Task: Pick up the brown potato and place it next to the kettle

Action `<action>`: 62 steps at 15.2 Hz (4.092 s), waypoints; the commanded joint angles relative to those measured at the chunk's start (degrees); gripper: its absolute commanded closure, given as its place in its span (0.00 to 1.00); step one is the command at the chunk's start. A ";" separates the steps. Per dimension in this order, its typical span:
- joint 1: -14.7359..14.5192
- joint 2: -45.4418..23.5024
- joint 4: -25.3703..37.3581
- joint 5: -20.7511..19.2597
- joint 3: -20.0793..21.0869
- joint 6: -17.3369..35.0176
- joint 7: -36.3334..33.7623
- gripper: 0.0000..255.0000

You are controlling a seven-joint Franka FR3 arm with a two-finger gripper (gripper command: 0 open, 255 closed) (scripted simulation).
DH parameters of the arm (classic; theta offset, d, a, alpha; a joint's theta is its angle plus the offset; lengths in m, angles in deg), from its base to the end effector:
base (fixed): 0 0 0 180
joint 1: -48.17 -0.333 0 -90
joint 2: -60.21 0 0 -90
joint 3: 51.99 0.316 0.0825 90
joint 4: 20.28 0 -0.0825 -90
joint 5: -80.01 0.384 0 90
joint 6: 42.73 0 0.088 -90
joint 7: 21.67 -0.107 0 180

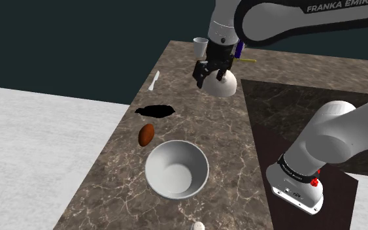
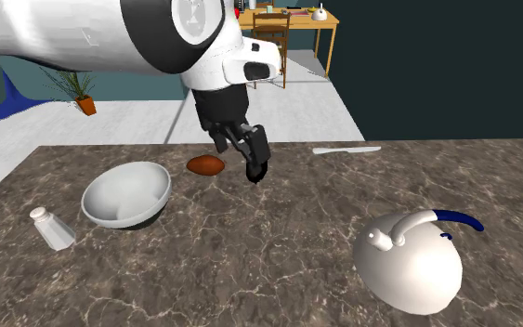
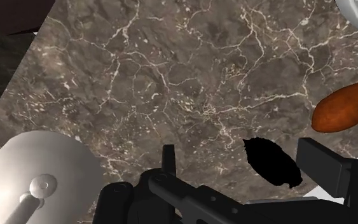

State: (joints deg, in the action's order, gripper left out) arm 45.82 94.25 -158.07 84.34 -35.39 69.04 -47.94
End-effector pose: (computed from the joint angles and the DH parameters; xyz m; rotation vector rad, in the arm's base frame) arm 0.3644 0.1438 0.5255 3.0811 -0.2926 0.2259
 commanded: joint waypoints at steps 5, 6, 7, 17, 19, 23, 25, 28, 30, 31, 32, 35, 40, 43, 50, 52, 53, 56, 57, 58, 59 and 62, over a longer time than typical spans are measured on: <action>0.18 -10.36 2.48 1.69 6.02 7.06 -9.14 0.00; 0.28 -12.26 3.15 1.68 7.00 8.17 -10.71 0.00; 0.38 -14.23 3.89 1.56 7.97 9.25 -12.31 0.00; 0.10 -36.70 15.44 -5.97 15.19 17.75 -30.42 0.00; -0.93 -41.59 18.68 -8.49 15.47 18.68 -34.20 0.00; -2.77 -47.15 22.20 -11.35 14.96 19.97 -38.09 0.00; -3.06 -48.21 21.85 -12.15 14.69 21.22 -38.62 0.00; -3.53 -49.86 21.41 -13.40 14.23 23.06 -39.45 0.00; -3.81 -50.75 21.23 -14.07 13.95 24.01 -39.90 0.00; -3.81 -50.75 21.23 -14.07 13.95 24.01 -39.90 0.00; -3.81 -50.75 21.23 -14.07 13.95 24.01 -39.90 0.00; -3.81 -50.75 21.23 -14.07 13.95 24.01 -39.90 0.00; -3.80 -50.74 21.22 -14.07 13.95 24.01 -39.90 1.00; -3.82 -50.75 21.26 -14.07 13.95 23.99 -39.91 1.00; -3.41 -49.31 21.93 -12.95 14.43 22.08 -39.18 1.00; -3.17 -48.39 22.45 -12.24 14.71 20.77 -38.74 1.00; -3.07 -47.95 22.74 -11.89 14.84 20.11 -38.52 1.00; -2.77 -46.67 23.66 -10.92 15.17 18.10 -37.91 1.00; -2.68 -46.27 24.00 -10.61 15.27 17.43 -37.72 1.00; -2.60 -45.88 24.35 -10.32 15.36 16.75 -37.53 1.00; -2.52 -45.49 24.71 -10.03 15.44 16.06 -37.36 1.00; -2.32 -44.41 25.87 -9.23 15.65 13.99 -36.86 1.00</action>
State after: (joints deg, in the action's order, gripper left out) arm 43.40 49.37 -132.40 74.78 -19.82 83.65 -85.01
